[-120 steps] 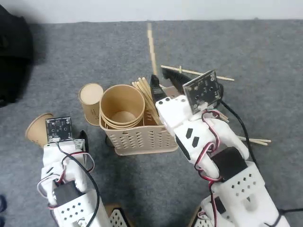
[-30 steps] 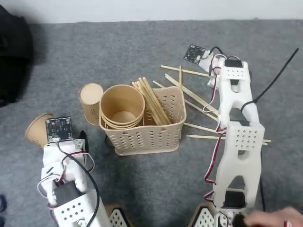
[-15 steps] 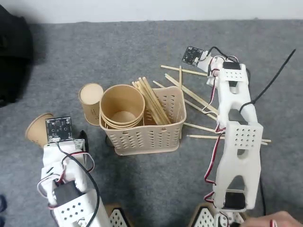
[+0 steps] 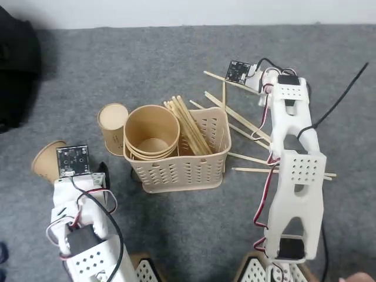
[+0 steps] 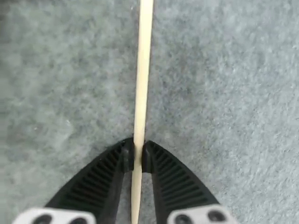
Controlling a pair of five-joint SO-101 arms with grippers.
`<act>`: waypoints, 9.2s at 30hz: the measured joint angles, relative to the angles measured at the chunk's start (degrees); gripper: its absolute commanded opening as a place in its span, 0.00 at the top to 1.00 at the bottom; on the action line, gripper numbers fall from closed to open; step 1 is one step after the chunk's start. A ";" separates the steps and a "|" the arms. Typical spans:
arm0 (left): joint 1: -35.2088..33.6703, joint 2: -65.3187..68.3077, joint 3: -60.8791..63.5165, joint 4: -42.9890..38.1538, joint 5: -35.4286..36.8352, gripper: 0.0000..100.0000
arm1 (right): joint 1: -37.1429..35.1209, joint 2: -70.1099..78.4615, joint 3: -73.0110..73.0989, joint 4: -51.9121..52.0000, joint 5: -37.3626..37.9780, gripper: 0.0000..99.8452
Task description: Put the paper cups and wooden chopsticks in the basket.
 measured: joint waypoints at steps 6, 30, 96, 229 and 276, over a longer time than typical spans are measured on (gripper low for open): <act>0.00 0.00 0.00 0.00 0.00 0.79 | 0.44 -1.05 -5.89 16.70 1.85 0.99; 0.00 0.00 0.00 0.00 0.00 0.79 | 3.08 -7.30 -55.30 45.27 -18.20 0.99; -1.14 0.00 0.00 0.00 0.00 0.79 | -35.87 -68.57 -17.58 42.99 -69.54 0.99; -13.19 40.97 -82.55 44.66 -55.30 0.79 | -8.88 -123.25 111.30 -12.31 -66.90 0.81; -16.53 139.69 -143.82 48.09 -62.15 0.79 | -9.05 -123.34 112.09 -12.48 -66.64 0.81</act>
